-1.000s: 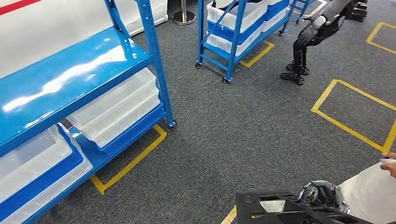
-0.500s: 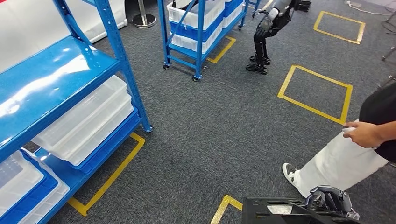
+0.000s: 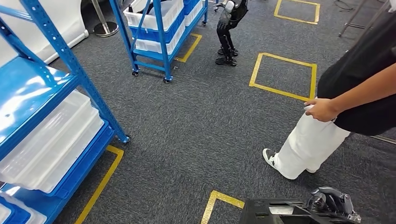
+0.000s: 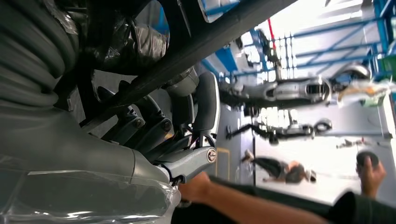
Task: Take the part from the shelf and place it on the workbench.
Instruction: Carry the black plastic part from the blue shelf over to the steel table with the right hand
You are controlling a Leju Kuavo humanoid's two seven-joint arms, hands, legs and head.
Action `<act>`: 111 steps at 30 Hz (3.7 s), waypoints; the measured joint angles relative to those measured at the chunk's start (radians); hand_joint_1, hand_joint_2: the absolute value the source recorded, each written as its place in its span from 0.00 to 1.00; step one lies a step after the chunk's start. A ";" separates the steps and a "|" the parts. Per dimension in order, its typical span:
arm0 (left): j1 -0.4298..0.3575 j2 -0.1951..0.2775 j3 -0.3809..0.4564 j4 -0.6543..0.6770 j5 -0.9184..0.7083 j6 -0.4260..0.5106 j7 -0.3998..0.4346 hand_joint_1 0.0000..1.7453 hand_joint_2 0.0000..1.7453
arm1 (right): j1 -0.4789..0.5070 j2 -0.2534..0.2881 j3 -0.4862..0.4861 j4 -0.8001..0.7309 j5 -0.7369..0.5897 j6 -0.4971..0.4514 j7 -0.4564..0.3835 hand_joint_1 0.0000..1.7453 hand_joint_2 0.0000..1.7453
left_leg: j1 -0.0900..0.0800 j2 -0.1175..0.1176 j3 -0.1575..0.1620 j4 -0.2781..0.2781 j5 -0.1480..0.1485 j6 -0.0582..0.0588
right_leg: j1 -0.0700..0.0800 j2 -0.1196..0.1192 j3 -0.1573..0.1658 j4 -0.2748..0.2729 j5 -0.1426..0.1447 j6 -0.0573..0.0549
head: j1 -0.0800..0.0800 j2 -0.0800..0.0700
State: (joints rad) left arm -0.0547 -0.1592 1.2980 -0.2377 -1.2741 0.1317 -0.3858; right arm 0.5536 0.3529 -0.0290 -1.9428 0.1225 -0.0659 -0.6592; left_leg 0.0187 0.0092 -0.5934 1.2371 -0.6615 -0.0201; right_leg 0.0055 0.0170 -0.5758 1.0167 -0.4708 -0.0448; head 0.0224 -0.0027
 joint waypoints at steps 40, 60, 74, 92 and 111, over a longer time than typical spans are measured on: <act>-0.005 0.000 0.003 0.000 -0.006 -0.010 0.002 0.00 0.00 | 0.006 0.001 -0.001 -0.002 0.008 -0.001 0.013 1.00 1.00 | 0.002 -0.072 0.053 -0.209 0.147 0.025 | -0.010 0.118 -0.011 0.032 -0.018 0.041 | 0.002 0.000; -0.011 -0.002 0.004 0.000 -0.005 -0.013 0.001 0.00 0.00 | -0.003 0.001 -0.003 0.011 0.009 -0.001 0.014 1.00 1.00 | 0.004 0.007 0.031 -0.052 0.014 0.004 | -0.008 -0.014 0.002 0.001 -0.003 0.009 | 0.005 0.000; -0.005 -0.002 0.006 0.000 -0.004 -0.013 0.003 0.00 0.00 | -0.003 0.001 -0.003 0.019 0.009 0.002 0.014 1.00 1.00 | 0.009 -0.026 0.063 -0.225 0.153 0.045 | -0.010 0.036 -0.050 0.112 -0.067 0.060 | 0.010 0.000; -0.002 0.001 0.010 0.000 0.004 -0.037 0.010 0.00 0.00 | -0.001 0.002 0.015 0.022 0.044 -0.026 0.015 1.00 1.00 | 0.007 0.000 -0.011 0.027 -0.010 -0.001 | -0.010 0.007 0.008 0.003 -0.006 0.013 | 0.008 0.000; -0.002 0.009 0.027 0.000 0.012 -0.057 0.005 0.00 0.00 | -0.035 0.001 0.041 0.080 0.089 -0.040 0.015 1.00 1.00 | 0.005 0.063 0.085 -0.233 0.141 0.048 | -0.024 -0.039 -0.078 0.159 -0.044 0.075 | 0.014 0.000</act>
State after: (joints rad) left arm -0.0568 -0.1506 1.3245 -0.2373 -1.2625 0.0746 -0.3803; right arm 0.5189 0.3540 0.0115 -1.8626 0.2119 -0.1058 -0.6441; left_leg 0.0237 0.0723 -0.5086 1.0041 -0.5205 0.0284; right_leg -0.0182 -0.0220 -0.6536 1.1761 -0.5152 0.0298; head 0.0366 -0.0027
